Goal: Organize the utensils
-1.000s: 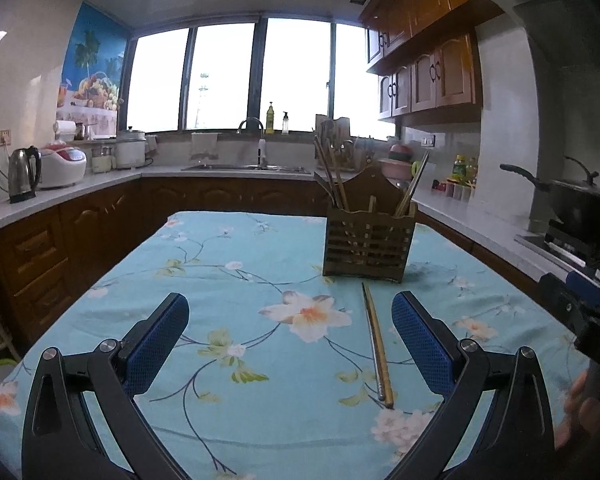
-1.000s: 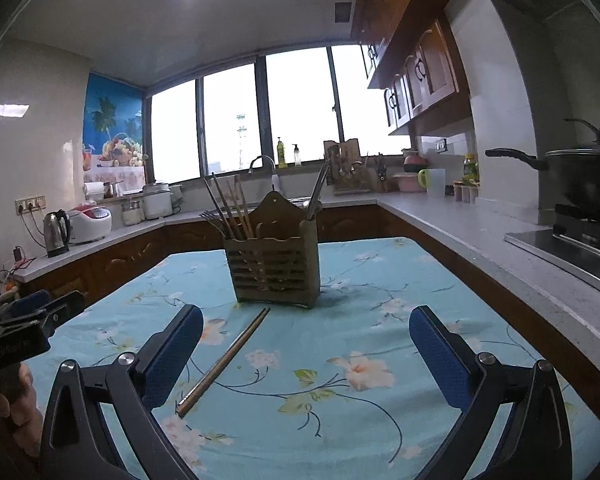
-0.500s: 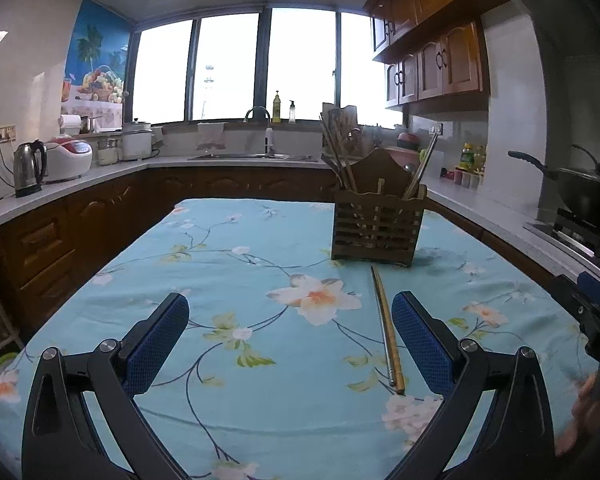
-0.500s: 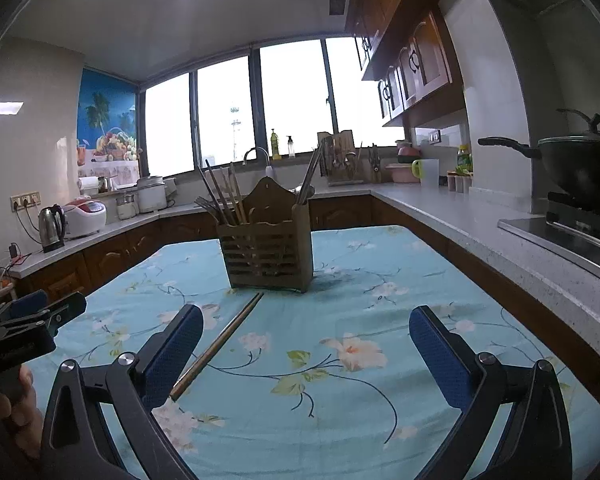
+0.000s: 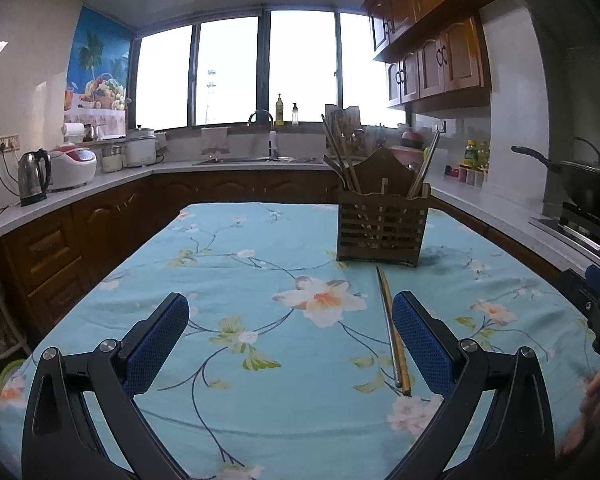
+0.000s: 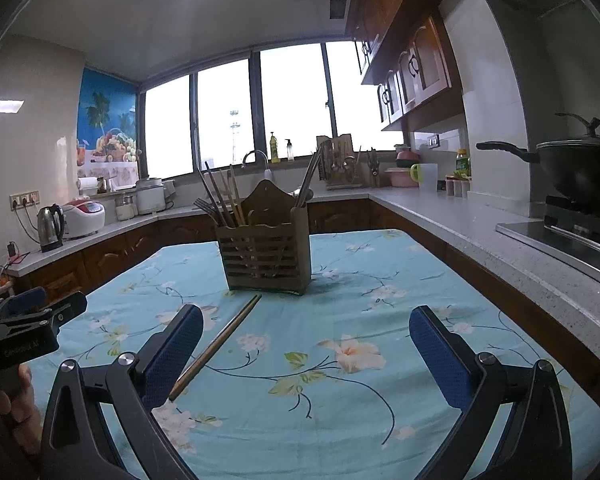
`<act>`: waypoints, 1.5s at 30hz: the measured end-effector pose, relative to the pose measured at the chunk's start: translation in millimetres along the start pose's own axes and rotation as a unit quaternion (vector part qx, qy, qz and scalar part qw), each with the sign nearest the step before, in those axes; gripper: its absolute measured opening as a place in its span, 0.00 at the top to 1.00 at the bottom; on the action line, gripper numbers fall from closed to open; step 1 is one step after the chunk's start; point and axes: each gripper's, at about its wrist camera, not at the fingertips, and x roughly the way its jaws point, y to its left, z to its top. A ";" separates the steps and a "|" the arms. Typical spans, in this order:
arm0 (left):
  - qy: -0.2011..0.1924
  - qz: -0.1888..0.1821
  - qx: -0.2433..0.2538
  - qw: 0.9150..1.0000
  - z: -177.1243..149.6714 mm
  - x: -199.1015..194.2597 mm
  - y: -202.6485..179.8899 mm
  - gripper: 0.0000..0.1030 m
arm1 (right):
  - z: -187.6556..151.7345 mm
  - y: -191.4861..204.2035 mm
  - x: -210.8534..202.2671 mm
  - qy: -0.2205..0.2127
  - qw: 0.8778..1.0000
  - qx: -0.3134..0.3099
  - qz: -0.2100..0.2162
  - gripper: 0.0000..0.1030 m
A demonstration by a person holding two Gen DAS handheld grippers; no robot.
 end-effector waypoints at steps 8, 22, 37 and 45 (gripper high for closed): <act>-0.005 0.003 0.002 1.000 1.4 -2.2 0.1 0.00 | -0.4 -1.0 0.3 0.002 1.000 -0.001 0.000 0.00; -0.007 0.009 0.005 1.000 1.2 -2.9 1.8 0.00 | -0.8 -1.1 0.5 0.003 1.000 -0.001 0.001 0.00; -0.015 0.013 0.018 1.000 1.0 -6.6 -2.8 0.00 | -1.1 0.0 0.1 0.002 1.000 -0.001 0.002 0.00; -0.015 0.014 0.018 1.000 0.9 -7.8 -3.7 0.00 | -0.8 0.5 -0.7 0.000 1.000 -0.001 0.003 0.00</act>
